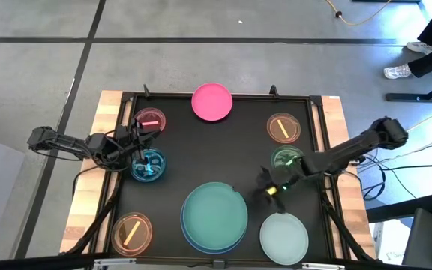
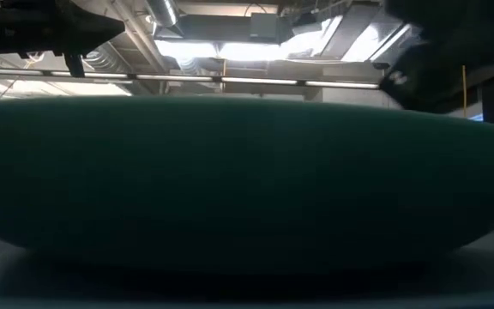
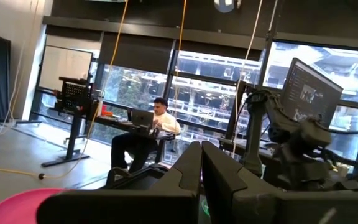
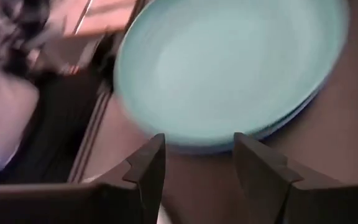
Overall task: Stack plastic plates
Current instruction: Stack the pink plate on top of the dark green plate
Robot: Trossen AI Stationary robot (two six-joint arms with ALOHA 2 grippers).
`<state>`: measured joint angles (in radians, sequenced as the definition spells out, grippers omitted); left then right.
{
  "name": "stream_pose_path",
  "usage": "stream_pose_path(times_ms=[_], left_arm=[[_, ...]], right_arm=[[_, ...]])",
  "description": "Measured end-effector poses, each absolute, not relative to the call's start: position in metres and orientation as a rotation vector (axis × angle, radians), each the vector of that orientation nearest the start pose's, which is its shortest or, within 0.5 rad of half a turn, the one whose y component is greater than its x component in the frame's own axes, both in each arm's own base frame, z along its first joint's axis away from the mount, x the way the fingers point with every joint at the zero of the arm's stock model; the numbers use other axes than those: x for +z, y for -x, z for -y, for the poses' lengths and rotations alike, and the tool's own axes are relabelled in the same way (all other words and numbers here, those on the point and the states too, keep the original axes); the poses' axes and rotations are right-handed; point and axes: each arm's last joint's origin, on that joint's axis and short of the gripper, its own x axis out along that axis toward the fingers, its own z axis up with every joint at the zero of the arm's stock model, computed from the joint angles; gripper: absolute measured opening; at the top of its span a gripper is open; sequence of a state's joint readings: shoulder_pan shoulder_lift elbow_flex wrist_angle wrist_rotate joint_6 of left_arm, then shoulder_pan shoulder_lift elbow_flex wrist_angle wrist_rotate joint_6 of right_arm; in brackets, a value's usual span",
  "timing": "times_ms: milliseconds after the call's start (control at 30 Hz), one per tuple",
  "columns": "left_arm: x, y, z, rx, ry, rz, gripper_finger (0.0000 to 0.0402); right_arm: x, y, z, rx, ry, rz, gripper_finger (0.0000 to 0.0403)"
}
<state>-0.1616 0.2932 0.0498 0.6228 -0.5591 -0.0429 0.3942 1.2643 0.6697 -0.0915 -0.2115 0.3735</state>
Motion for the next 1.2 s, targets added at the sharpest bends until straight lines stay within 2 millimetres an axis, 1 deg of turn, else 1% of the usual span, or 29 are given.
stream_pose_path(times_ms=[167, 267, 333, 433, 500, 600, 667, 800, 900, 1000, 1100, 1200], left_arm=[[0.213, -0.106, 0.002, 0.389, 0.178, 0.366, 0.0007], [0.213, -0.106, 0.002, 0.389, 0.178, 0.366, 0.0007], [0.213, -0.106, 0.002, 0.389, 0.180, 0.366, 0.0007], [0.213, -0.106, 0.002, 0.391, 0.181, 0.366, 0.0007], [0.213, -0.106, 0.002, 0.391, 0.182, 0.370, 0.0007], [0.214, -0.106, 0.001, 0.394, 0.181, 0.375, 0.0007], [0.214, -0.106, 0.001, 0.394, 0.182, 0.377, 0.0007], [0.214, -0.106, 0.001, 0.395, 0.182, 0.378, 0.0007], [0.215, -0.106, 0.001, 0.395, 0.183, 0.382, 0.0007], [0.215, -0.106, 0.001, 0.395, 0.183, 0.383, 0.0007], [0.215, -0.105, 0.001, 0.409, 0.184, 0.383, 0.0007], [0.215, -0.105, 0.001, 0.420, 0.186, 0.382, 0.0007]], right_arm=[[0.204, -0.211, -0.128, 0.522, -0.228, -0.864, 0.0179], [0.199, -0.204, -0.139, 0.498, -0.162, -0.886, 0.0179], [0.198, -0.205, -0.138, 0.404, -0.095, -0.843, 0.0179], [0.199, -0.212, -0.127, 0.176, -0.030, -0.749, 0.0179], [0.201, -0.218, -0.116, 0.064, 0.039, -0.703, 0.0179], [0.203, -0.229, -0.097, 0.003, 0.133, -0.670, 0.0179], [0.205, -0.238, -0.082, -0.037, 0.179, -0.647, 0.0179], [0.210, -0.254, -0.044, -0.139, 0.259, -0.599, 0.0179], [0.211, -0.264, -0.011, -0.191, 0.345, -0.636, 0.0179], [0.214, -0.278, 0.019, -0.240, 0.393, -0.670, 0.0179], [0.215, -0.296, 0.048, -0.269, 0.412, -0.714, 0.0179], [0.211, -0.315, 0.073, -0.263, 0.425, -0.783, 0.0179]])
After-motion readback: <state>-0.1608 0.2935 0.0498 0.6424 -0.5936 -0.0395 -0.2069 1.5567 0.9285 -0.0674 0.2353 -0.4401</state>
